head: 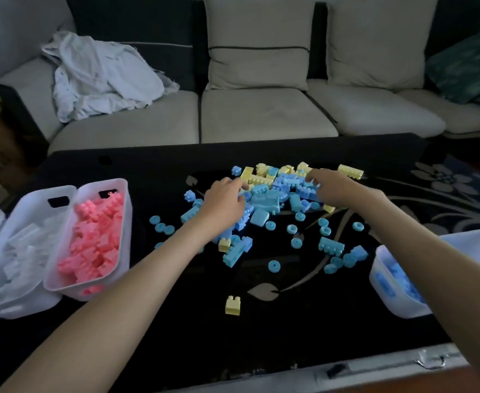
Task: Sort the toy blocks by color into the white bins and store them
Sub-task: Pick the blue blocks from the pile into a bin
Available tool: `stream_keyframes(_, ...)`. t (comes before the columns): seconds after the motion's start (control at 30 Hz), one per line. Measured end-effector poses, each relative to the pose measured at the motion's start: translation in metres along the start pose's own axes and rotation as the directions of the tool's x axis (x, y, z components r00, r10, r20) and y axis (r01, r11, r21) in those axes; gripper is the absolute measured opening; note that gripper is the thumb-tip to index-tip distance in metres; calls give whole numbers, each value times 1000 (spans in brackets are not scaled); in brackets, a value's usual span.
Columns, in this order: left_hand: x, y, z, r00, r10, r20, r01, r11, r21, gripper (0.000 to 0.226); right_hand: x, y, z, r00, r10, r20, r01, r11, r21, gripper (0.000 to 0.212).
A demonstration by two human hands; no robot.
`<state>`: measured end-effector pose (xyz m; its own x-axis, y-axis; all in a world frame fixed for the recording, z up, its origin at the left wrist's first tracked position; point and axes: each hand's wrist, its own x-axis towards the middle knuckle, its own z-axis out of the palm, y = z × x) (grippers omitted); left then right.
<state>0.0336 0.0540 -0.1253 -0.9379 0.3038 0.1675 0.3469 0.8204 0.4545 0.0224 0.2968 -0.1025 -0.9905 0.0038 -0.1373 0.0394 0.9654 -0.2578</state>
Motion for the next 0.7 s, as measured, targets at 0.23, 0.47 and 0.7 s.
stream_keyframes(0.23,34,9,32,980,100,174,-137,966,219,51,24,19,19,998,-20,60,24,997,-78,28)
stream_keyframes(0.47,17,9,31,958,183,222,-228,952,202,40,28,26,25,994,-34,102,35,999,-15,28)
stream_keyframes(0.7,21,12,19,975,106,197,-109,994,6,33,18,22,15,995,-52,81,46,996,70,16)
